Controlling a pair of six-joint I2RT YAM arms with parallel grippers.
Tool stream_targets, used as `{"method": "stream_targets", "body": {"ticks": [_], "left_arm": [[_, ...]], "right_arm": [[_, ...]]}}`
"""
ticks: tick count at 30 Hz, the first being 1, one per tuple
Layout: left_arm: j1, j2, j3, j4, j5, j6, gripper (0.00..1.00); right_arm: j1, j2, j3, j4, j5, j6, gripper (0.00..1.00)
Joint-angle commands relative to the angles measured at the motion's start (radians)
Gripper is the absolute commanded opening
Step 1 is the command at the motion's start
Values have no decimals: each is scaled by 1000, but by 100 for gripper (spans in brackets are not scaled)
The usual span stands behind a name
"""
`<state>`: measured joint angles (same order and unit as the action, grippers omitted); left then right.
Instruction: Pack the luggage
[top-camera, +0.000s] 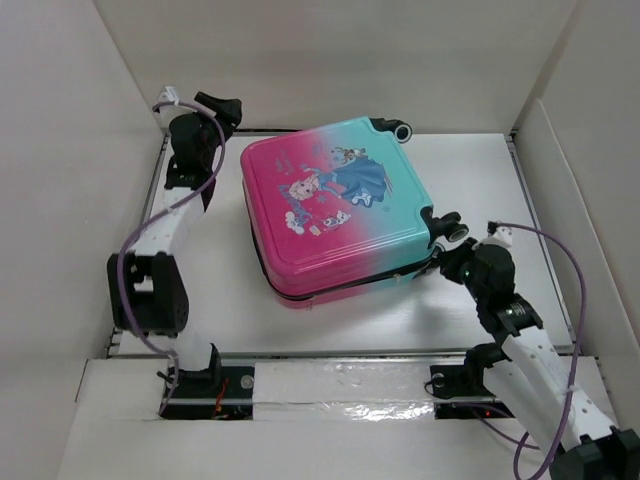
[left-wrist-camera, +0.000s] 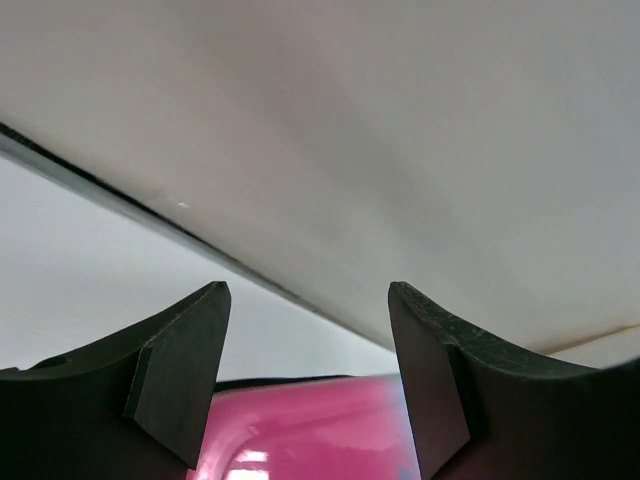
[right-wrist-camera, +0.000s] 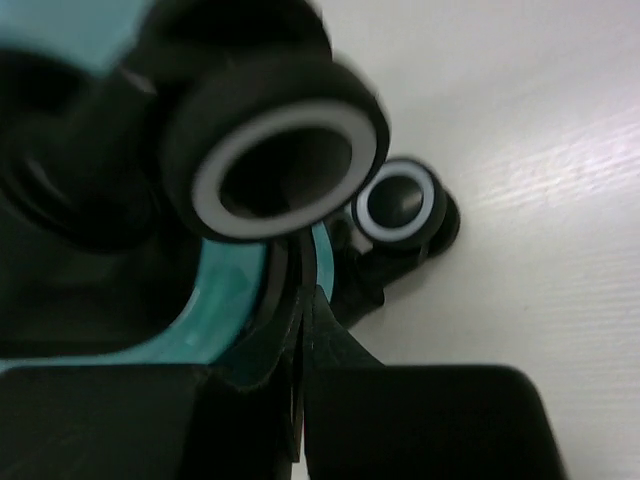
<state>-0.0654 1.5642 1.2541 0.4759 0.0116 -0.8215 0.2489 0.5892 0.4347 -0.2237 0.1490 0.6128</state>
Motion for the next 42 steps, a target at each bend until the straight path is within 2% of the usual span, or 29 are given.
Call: {"method": "stream_targets", "body": {"ticks": [1,7,11,15,20,24,27,28,29,32,33,34,36,39,42], "left_arm": [[35,167,125,-118,148,99,62],[101,423,338,-157,399,154,62],[119,620,571,-290,585,229,62],[142,769,763,-323,740,220,62],[167,925,857,-235,875,99,62],[138,964,857,-223,904,123,61],[101,926,740,-88,909,108,61],[101,912,644,-15,918,78,60],[89,887,599,129,929,5,60],[79,818,389,347,921,-115,56],[79,792,322,500,888,-198,55],[79,763,179,577,861,-238,52],[79,666,29,769,758,-301,50],[79,527,-259,852,626,-349,49],[79,462,-398,935,544,-354,47]], "right_arm": [[65,41,-24,30,-78,21,0],[156,79,-65,118,-17,25,0],[156,193,-33,213,-9,5,0],[165,319,32,210,-26,-19,0],[174,330,1,296,-17,-10,0],[174,369,22,337,-11,-19,0],[174,425,74,325,12,-39,0],[165,438,108,317,24,-51,0],[152,466,119,328,27,-59,0],[119,514,162,385,-32,-99,0],[104,550,173,400,-51,-110,0],[104,570,188,414,-77,-136,0],[92,613,255,408,-100,-146,0],[72,731,353,402,-141,-186,0],[62,816,464,393,-186,-205,0]]}}
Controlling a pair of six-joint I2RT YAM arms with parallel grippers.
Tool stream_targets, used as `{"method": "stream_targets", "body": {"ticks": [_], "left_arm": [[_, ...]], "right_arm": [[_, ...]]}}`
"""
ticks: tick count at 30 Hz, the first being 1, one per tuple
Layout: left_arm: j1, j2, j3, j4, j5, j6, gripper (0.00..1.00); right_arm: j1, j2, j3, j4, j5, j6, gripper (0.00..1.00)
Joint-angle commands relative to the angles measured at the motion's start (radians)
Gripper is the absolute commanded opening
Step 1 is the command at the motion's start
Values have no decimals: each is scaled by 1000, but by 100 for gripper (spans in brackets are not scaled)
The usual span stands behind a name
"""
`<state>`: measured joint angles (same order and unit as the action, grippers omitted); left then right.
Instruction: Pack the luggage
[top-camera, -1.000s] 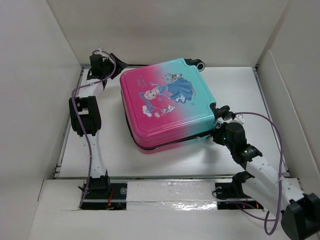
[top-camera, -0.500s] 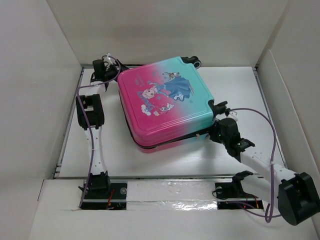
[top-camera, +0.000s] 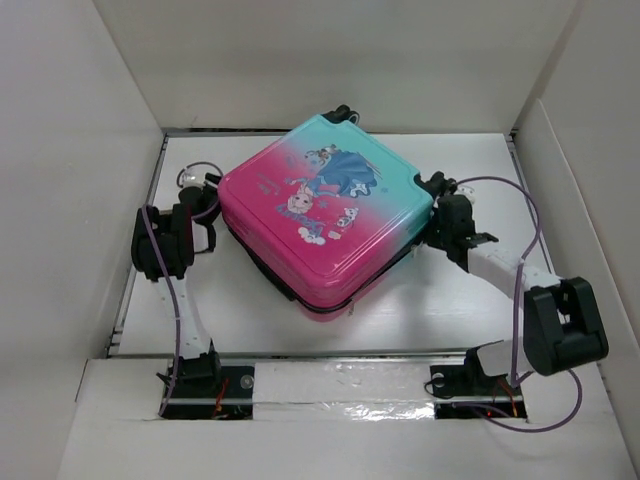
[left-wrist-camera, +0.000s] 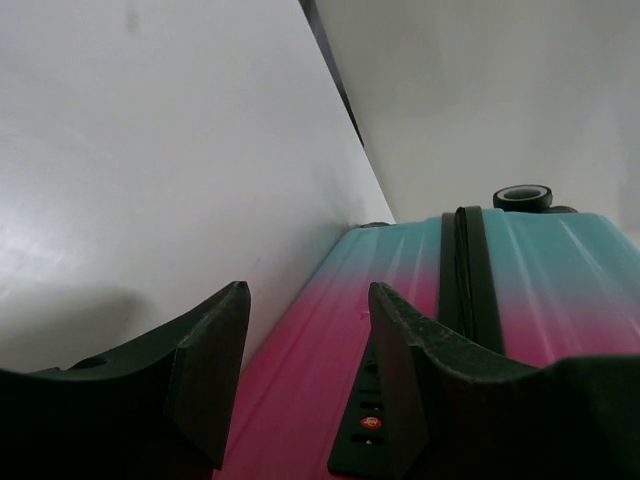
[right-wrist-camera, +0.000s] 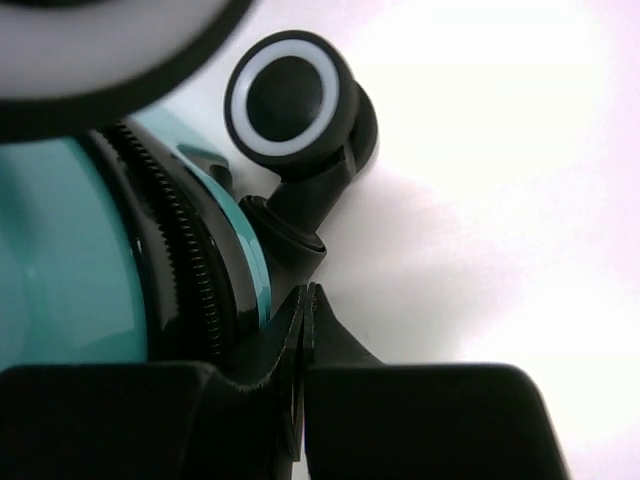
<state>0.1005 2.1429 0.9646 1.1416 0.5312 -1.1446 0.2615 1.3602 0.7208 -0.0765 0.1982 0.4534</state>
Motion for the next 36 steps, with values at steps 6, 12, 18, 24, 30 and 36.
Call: {"method": "stream_targets", "body": {"ticks": [6,12,18,24,30,36], "left_arm": [[-55,-186,-328,503,30,-167,47],[-27,-310,-274,320,-58,-158,58],[-27,-587,-29,-388,-444,117,70],[-16,-784,157,-634,-583,244,74],[-175,-1124,-74,-537,-571,299,7],[-474,-1382,-297,-503,-367,405,0]], "right_arm": [[-21,278,435,114,-404,-67,1],[-67,245,471,113,-424,-16,24],[-105,145,441,27,-375,-5,63],[-123,10,315,41,-359,-7,73],[-123,-255,47,170,-330,37,25],[-52,-590,-275,320,-502,-12,0]]}}
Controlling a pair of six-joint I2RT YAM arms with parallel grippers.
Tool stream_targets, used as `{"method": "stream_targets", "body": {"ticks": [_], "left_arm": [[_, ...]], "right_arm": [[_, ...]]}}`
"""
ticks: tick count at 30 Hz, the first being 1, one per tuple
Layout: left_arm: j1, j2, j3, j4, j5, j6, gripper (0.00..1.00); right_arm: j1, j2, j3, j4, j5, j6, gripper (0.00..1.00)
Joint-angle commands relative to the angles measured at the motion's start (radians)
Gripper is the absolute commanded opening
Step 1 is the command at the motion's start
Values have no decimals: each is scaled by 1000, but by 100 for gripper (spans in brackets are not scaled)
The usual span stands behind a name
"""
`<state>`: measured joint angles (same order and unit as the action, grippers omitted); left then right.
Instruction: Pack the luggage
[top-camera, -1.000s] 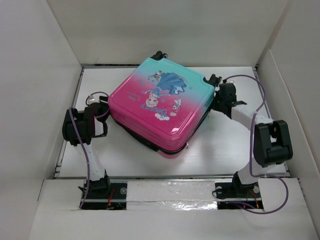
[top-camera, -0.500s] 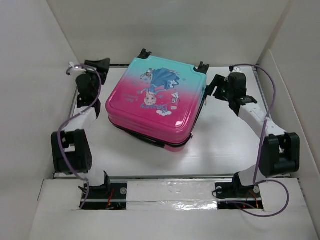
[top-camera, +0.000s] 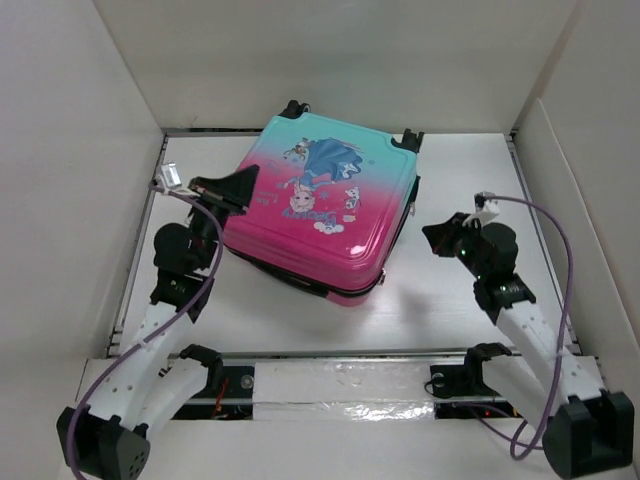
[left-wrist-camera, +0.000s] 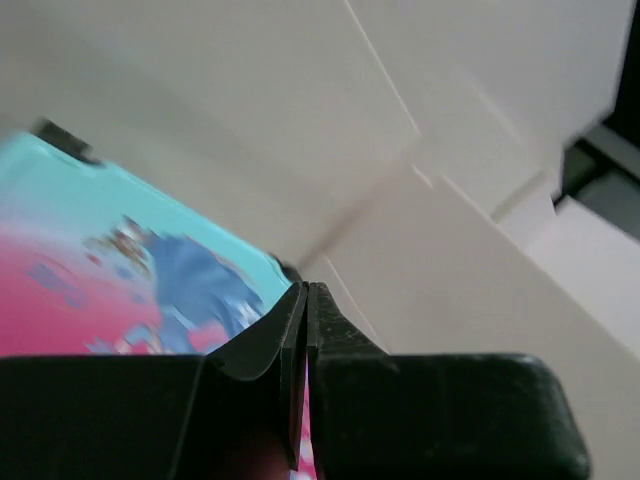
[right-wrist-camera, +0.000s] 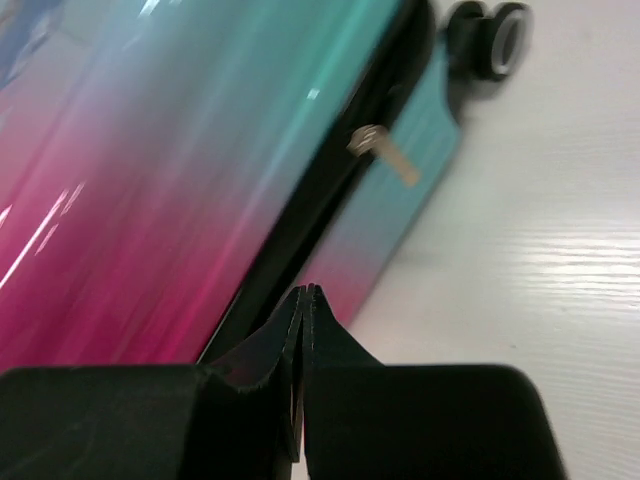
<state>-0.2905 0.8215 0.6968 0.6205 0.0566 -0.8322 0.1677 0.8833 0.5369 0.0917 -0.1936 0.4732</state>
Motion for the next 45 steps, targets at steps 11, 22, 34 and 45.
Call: {"method": "stream_targets", "body": {"ticks": [11,22,34,45], "left_arm": [[-1257,152,138,-113,-990,600,0],[-1294,-166,-275,-528,-992,-88,1],[-1060,-295,-445,-704,-857,-392,52],[-734,-30,-496,-198,-509,-107,52]], "right_arm": [[222,-336,-296,145,-149,-43,5],[346,-184,-287,243,-116,-126,33],[366,-139,-299,319,-90,-157,42],[394,19,-261,405,-70,-191,34]]}}
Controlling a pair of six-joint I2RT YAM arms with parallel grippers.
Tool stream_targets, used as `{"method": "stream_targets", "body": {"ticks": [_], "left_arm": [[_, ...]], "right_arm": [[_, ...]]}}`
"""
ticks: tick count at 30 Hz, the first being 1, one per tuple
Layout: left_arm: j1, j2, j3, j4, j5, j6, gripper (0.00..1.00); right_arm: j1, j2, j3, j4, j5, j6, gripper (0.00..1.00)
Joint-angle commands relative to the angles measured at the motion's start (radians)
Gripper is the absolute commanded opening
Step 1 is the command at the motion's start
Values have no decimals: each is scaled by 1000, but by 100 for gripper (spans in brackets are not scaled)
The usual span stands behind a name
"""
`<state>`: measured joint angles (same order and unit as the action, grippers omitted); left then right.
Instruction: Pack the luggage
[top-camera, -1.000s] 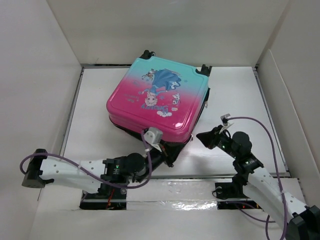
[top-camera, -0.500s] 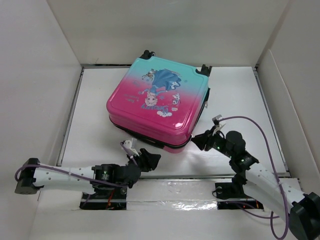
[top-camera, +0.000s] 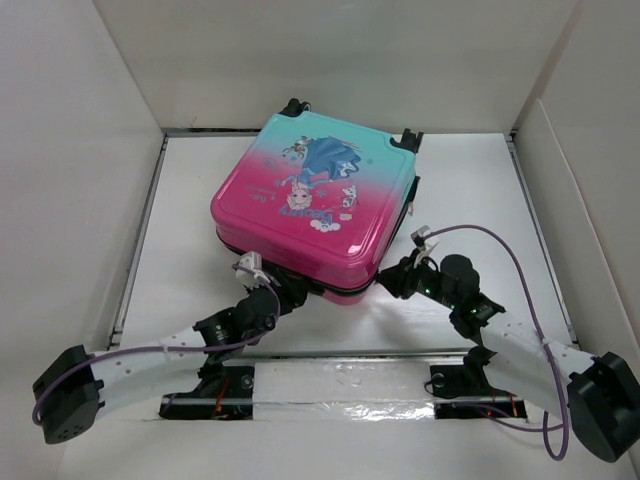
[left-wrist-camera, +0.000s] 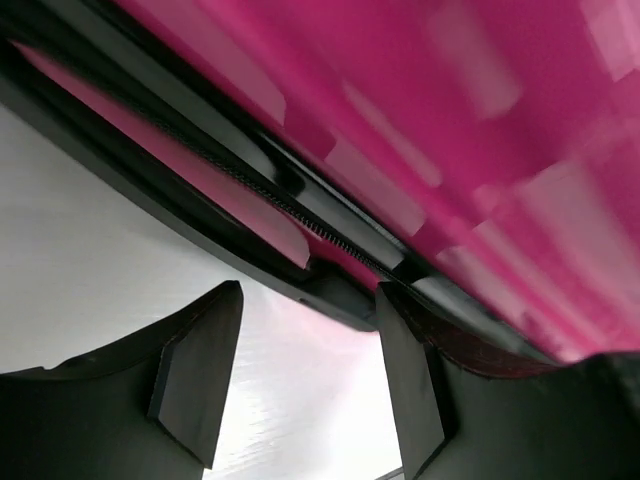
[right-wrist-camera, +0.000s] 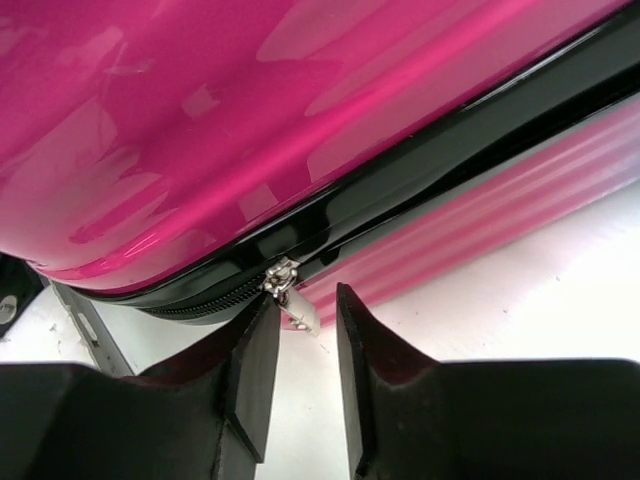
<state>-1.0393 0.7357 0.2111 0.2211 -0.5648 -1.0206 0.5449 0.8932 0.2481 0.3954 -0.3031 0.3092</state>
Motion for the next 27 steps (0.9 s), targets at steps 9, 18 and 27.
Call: {"method": "stream_targets", "body": {"ticks": [9,18,27], "left_arm": [[33,211,28,384,158,158,47],[33,349,82,570,204,224,44],[116,501,189,714,269,277,45]], "right_arm": [[16,21,20,140,81,-45,14],[36,27,48,87,91,-15,0],[258,-80,125,-360,237,131,0]]}}
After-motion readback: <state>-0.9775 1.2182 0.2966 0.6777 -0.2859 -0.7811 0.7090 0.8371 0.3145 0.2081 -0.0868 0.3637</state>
